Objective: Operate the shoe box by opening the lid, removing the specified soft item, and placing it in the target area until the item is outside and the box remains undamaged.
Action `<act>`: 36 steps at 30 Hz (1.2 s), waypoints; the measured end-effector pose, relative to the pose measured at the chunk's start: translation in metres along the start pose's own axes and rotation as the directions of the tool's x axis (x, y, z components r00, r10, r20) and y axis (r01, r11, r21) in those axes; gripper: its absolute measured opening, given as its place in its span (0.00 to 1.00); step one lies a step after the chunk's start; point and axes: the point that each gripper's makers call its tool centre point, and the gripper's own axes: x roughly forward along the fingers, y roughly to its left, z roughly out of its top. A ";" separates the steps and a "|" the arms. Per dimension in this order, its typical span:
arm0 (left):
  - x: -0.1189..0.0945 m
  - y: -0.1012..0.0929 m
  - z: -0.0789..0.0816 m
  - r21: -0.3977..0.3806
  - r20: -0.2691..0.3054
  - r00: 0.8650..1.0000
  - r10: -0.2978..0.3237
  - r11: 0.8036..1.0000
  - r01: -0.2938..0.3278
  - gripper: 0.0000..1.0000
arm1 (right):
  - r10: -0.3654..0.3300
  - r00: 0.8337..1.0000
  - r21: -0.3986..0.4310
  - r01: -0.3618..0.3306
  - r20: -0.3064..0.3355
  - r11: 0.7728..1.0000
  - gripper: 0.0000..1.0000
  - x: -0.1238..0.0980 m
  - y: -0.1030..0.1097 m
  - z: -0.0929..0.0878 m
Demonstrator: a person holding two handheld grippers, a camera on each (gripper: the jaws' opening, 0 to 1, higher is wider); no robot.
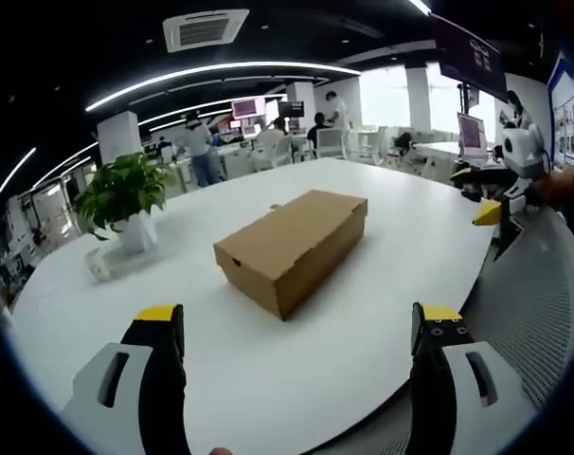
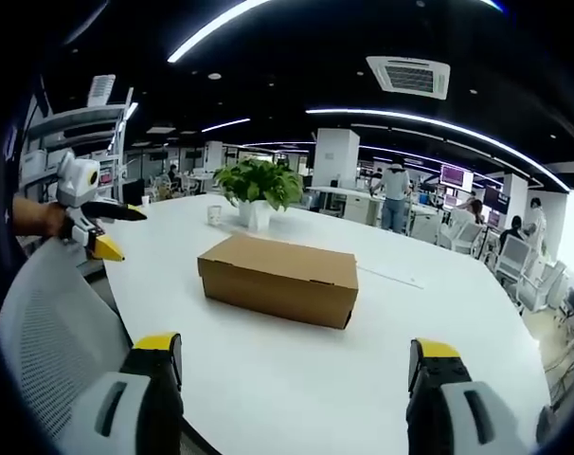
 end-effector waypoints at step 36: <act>0.092 0.023 0.006 -0.009 -0.014 0.999 -0.039 0.999 0.039 0.96 | 0.130 0.992 -0.126 -0.129 -0.002 0.984 0.94 0.106 -0.041 0.010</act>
